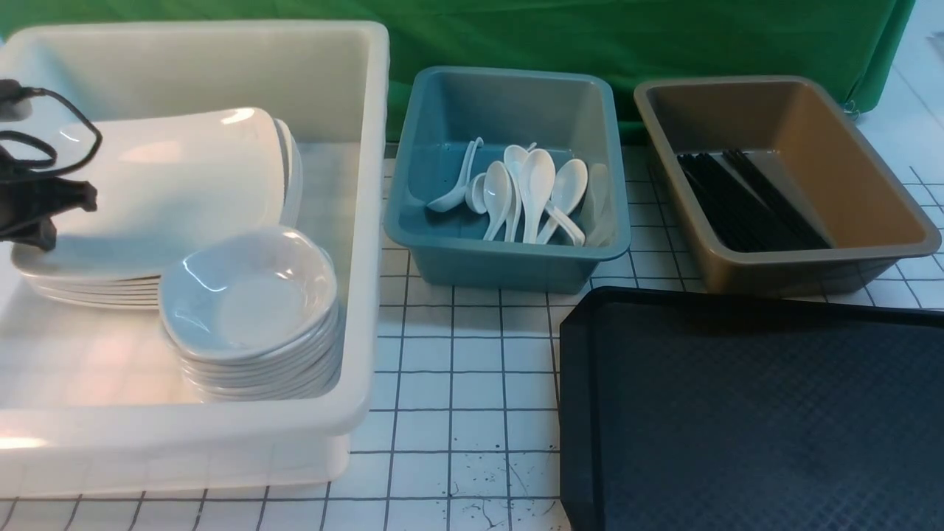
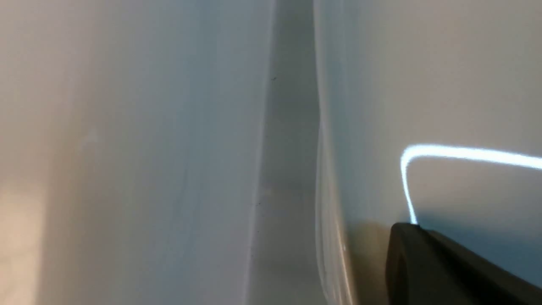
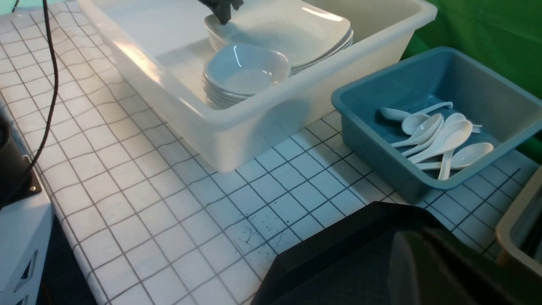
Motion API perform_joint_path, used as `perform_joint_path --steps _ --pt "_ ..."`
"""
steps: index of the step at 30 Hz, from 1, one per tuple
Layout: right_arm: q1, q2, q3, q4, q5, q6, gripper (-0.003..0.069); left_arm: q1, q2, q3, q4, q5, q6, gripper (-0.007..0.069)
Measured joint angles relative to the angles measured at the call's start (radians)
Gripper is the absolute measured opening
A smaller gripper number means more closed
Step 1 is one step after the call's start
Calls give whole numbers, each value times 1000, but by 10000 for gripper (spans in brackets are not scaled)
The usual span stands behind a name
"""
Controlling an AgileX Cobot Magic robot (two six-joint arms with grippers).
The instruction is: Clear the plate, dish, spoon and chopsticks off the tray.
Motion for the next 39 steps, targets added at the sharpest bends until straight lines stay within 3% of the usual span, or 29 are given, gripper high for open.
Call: perform_joint_path --steps 6,11,13,16,19,20,24,31,36,39 --pt "0 14 -53 4 1 19 4 7 -76 -91 87 21 -68 -3" --pt "0 81 -144 4 3 -1 4 10 -186 -132 -119 40 9 -3" --pt "0 138 -176 3 1 -42 4 -12 -248 -134 -279 110 130 -3" --pt "0 206 -167 -5 -14 -57 4 -54 -289 -134 -371 225 199 -3" --pt "0 232 -125 -7 -102 -55 4 -78 -311 -134 -393 287 216 -3" --pt "0 235 -68 -17 -288 -54 4 -88 -327 -134 -402 314 220 -3" --pt "0 191 57 -69 -564 -8 4 -90 -355 -134 -437 328 222 -3" --pt "0 155 227 -89 -720 39 9 -91 -360 -134 -456 350 222 -3" --pt "0 155 234 49 -764 -185 9 -91 -360 -134 -459 364 222 -3" --pt "0 155 236 298 -735 -418 9 -91 -360 -134 -459 364 222 -3"
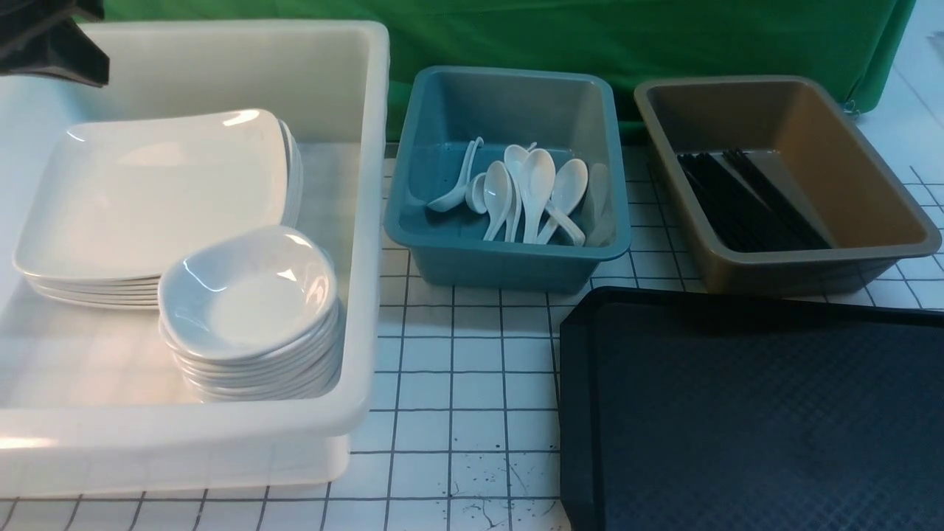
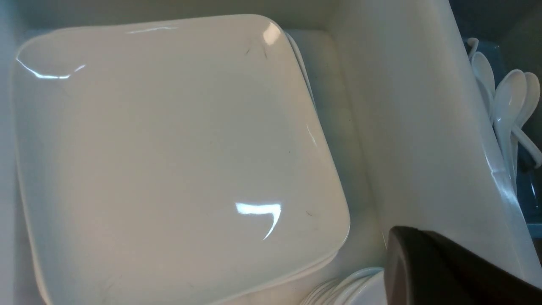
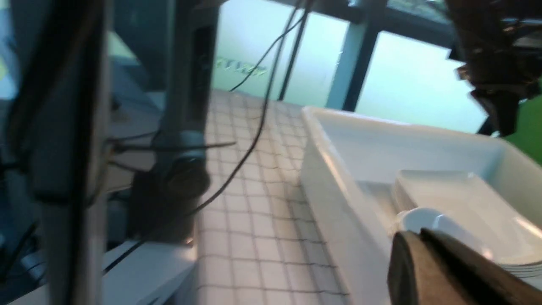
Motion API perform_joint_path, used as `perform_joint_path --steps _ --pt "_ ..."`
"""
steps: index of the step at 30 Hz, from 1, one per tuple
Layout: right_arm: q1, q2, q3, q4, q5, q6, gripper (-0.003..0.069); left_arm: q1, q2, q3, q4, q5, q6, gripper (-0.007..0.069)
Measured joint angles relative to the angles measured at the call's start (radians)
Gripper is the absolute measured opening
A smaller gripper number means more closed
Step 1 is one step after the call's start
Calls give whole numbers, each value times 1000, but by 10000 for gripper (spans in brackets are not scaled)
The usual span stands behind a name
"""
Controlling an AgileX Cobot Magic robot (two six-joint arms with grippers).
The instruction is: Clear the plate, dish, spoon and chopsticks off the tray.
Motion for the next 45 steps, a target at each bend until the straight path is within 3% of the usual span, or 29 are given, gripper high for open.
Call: perform_joint_path --steps 5,20,27,36,40,42,43,45 --pt "0 0 4 145 -8 -84 9 0 0 0 1 0 0 -3" --pt "0 0 4 162 -53 -87 25 0 -38 0 -8 101 -29 -3" --pt "0 0 4 163 -54 -75 46 0 -103 0 12 110 -239 -3" --pt "-6 0 9 247 -61 -74 74 0 -155 0 33 131 -266 -3" --pt "-103 0 17 269 -72 -74 85 0 -157 0 47 157 -267 -3" --pt "-277 0 47 271 -119 -74 93 0 -158 0 55 172 -249 -3" --pt "-293 0 50 271 -123 -74 95 0 -158 0 57 173 -245 -3" --pt "-531 -3 100 271 -181 -74 102 0 -158 0 64 186 -209 -3"
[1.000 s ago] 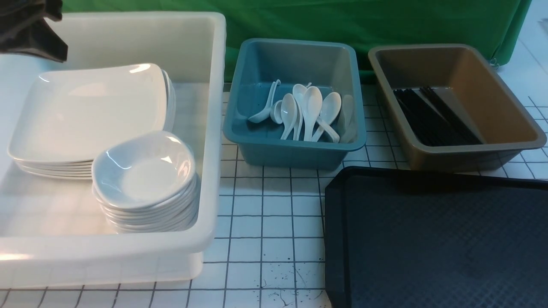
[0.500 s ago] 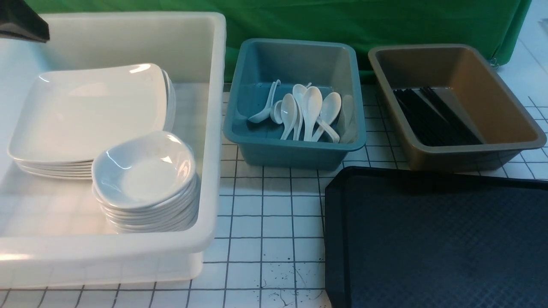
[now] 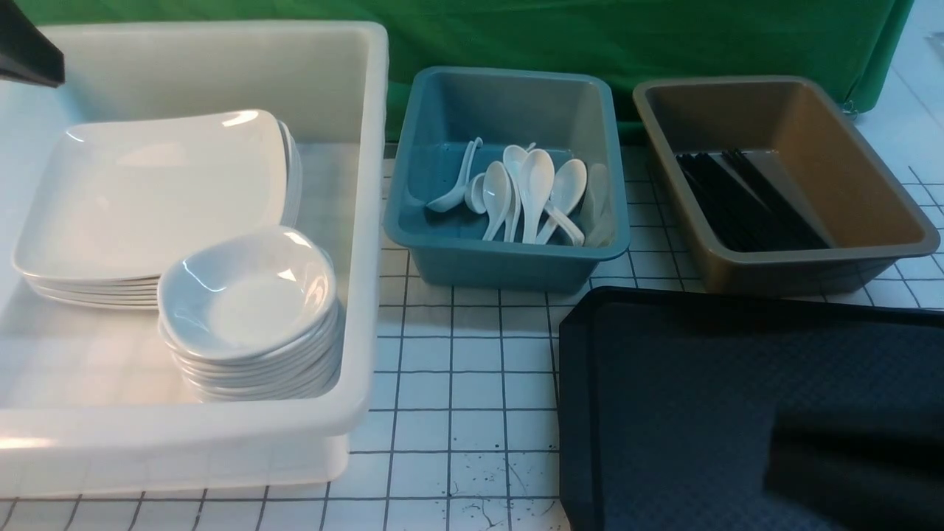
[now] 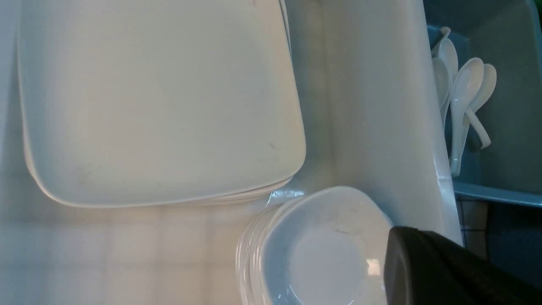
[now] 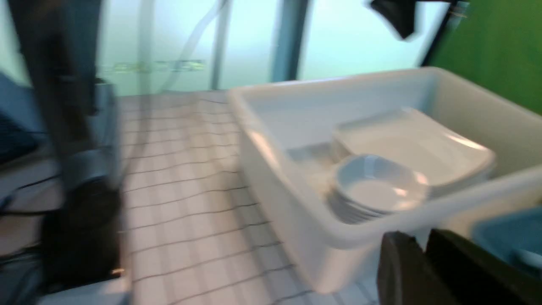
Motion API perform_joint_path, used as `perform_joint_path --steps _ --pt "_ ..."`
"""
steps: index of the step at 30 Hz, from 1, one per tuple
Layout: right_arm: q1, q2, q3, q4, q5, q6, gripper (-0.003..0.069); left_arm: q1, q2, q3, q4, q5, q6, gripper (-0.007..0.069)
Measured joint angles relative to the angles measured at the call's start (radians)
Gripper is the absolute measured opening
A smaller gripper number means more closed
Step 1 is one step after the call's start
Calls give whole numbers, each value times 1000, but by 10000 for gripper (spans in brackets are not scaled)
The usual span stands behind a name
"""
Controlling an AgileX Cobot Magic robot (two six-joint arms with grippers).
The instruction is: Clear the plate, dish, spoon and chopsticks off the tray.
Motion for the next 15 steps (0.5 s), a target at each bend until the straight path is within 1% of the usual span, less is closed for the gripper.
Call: perform_joint_path --steps 2,5,6,7,8,9,10,11,14,15 --pt "-194 -21 49 0 -39 0 104 0 0 0 0 6 24 -3" --pt "-439 -72 124 0 -88 1 108 0 0 0 0 8 52 -3" --pt "-545 -117 172 0 -112 2 114 0 0 0 0 8 61 -3" --pt "-629 -153 210 -1 -130 4 118 0 0 0 0 8 73 -3" --pt "-645 -161 210 -1 -133 4 118 0 0 0 0 8 75 -3" --pt "-778 -226 281 -1 -150 4 123 0 0 0 0 8 91 -3" --pt "-778 -234 290 -2 -150 4 124 0 0 0 0 8 91 -3" --pt "-879 -303 356 -4 -153 8 125 0 0 0 0 12 113 -3" --pt "-1019 -413 464 -7 -156 10 125 0 0 0 0 15 131 -3" --pt "-1035 -420 471 -8 -156 10 125 0 0 0 0 15 131 -3"
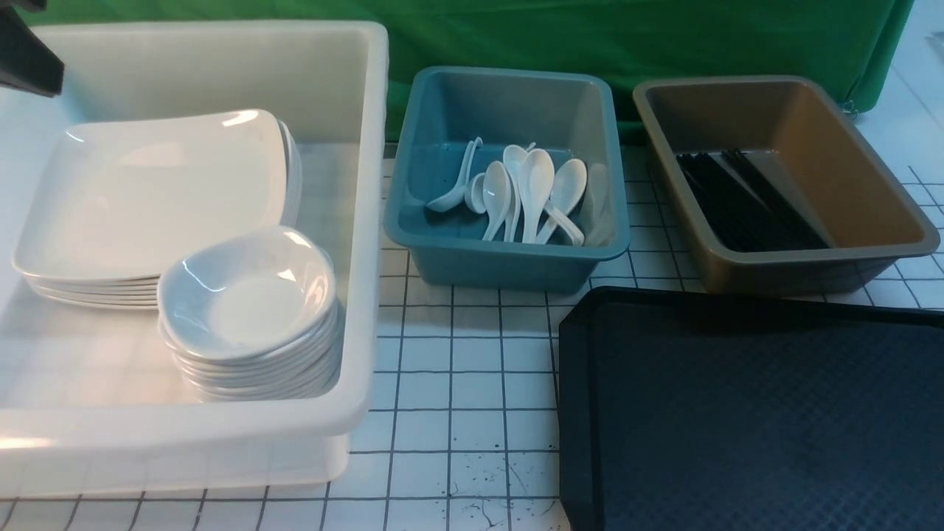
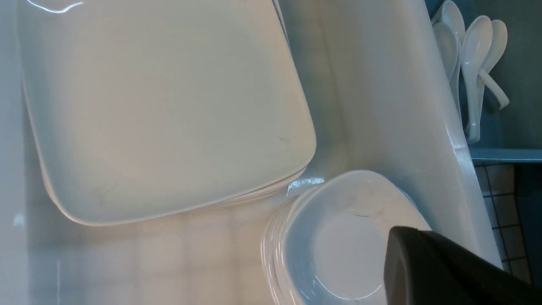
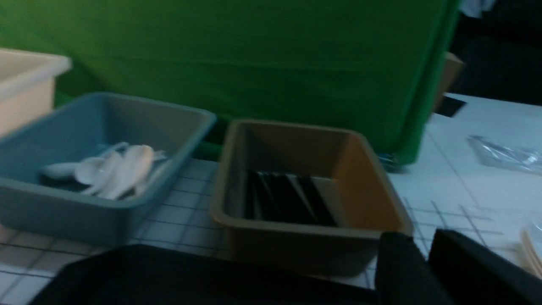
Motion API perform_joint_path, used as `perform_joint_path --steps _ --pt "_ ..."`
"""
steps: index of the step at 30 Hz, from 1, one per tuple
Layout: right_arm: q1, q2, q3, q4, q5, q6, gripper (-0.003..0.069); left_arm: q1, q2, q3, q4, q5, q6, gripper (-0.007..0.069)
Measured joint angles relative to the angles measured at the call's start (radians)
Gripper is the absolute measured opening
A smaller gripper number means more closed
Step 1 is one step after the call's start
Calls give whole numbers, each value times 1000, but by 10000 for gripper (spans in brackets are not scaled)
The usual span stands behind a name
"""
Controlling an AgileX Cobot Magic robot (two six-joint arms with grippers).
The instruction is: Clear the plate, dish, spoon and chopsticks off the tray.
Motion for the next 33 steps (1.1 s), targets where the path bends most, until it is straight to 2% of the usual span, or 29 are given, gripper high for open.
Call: perform_joint_path --steps 1,4,14,18,23,30,33 --pt "-54 -57 57 -1 0 2 128 0 0 0 -7 0 4 -3" --pt "-112 -115 126 -2 0 11 134 0 0 0 -24 0 21 -3" --pt "-130 -211 239 -4 81 11 154 0 -1 0 -49 25 24 -3" --pt "-86 -212 243 -6 99 11 162 0 -23 0 -49 26 24 -3" --pt "38 -212 243 -6 98 11 175 0 -86 0 -50 27 24 -3" --pt "51 -212 243 -6 98 11 183 0 -206 63 -100 22 47 -3" --pt "51 -212 243 -6 98 11 197 0 -326 172 -148 -20 88 -3"
